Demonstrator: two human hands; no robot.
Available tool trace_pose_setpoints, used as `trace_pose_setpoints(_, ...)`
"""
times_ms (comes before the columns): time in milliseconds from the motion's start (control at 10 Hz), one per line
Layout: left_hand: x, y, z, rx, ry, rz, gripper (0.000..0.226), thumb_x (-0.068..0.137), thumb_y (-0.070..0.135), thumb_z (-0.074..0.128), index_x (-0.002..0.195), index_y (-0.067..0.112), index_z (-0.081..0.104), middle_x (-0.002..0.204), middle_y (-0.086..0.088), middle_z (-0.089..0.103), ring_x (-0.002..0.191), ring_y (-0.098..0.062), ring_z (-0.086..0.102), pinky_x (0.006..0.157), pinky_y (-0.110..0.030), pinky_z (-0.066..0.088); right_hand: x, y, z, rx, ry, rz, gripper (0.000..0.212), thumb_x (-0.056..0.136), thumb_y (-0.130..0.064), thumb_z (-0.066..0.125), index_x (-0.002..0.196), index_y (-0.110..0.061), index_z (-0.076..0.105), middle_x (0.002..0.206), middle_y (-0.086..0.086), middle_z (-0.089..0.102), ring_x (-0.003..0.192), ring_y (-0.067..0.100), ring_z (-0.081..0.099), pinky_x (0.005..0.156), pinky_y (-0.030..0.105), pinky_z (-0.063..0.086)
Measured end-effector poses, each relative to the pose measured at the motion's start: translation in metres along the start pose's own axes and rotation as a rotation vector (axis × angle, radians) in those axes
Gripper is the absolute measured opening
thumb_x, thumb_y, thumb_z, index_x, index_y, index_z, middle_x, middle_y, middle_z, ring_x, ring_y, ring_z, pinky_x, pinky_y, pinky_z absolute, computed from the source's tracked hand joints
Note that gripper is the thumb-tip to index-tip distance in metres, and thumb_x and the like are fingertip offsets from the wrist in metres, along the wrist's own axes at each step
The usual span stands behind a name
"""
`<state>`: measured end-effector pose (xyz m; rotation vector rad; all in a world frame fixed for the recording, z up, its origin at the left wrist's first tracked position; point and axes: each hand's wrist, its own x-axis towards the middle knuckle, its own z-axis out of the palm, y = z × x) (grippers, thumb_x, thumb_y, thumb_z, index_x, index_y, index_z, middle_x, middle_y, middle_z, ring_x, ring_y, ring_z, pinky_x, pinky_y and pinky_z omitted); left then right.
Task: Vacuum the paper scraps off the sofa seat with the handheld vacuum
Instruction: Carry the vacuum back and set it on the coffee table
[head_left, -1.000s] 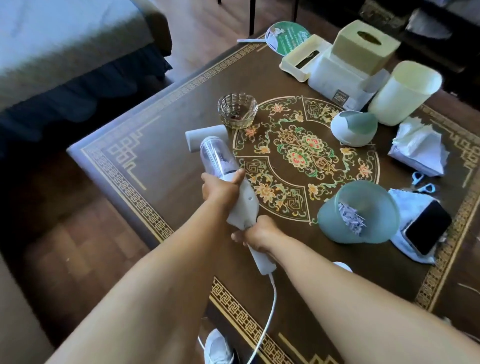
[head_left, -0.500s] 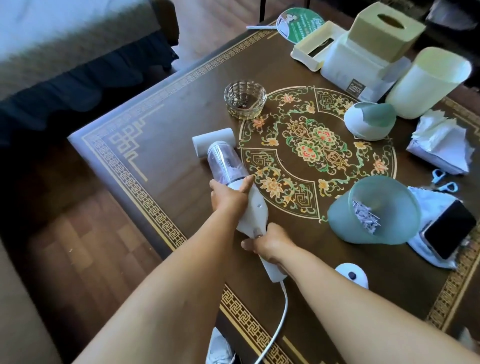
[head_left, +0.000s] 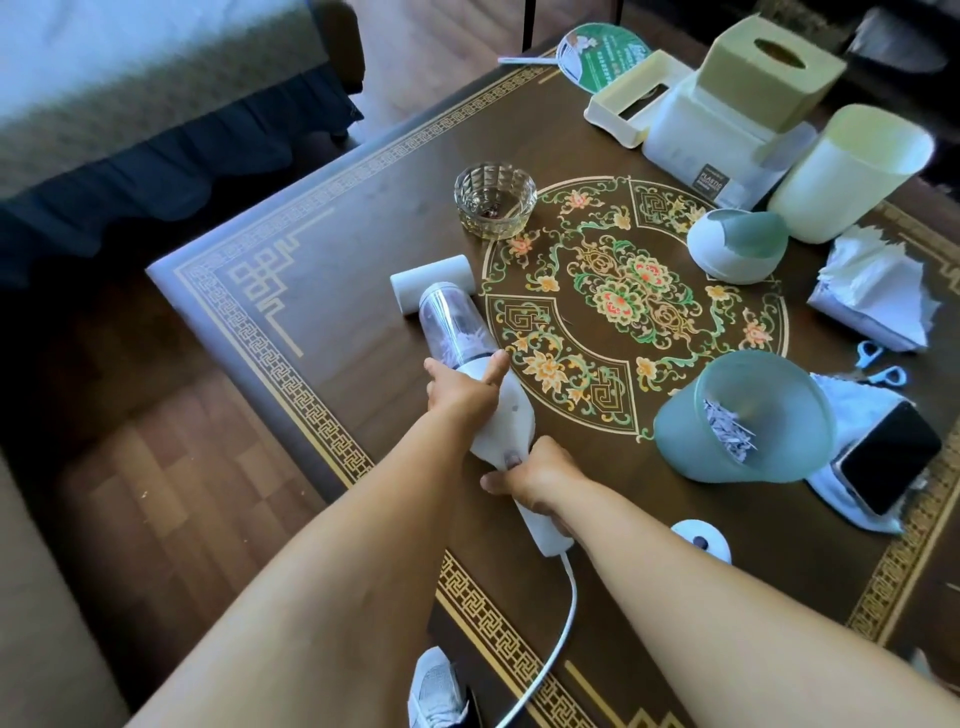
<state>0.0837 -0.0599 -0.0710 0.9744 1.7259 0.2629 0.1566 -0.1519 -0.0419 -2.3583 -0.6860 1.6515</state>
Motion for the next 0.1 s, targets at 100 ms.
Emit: trace_pose_setpoints(100, -0.0163, 0.0111, -0.0051, 0.045, 0.040, 0.019, 0.102, 0.086, 0.062, 0.055, 0.154, 0.007, 0.003, 0.157, -0.016, 0.023, 0.141, -0.036, 0.029, 0.115, -0.047, 0.028, -0.0062, -0.0059, -0.0032, -0.009, 0.071, -0.030, 0.076, 0.078, -0.024, 0.079, 0.140, -0.009, 0.037, 0.139, 0.013, 0.049, 0.128, 0.033, 0.049, 0.103, 0.041, 0.045)
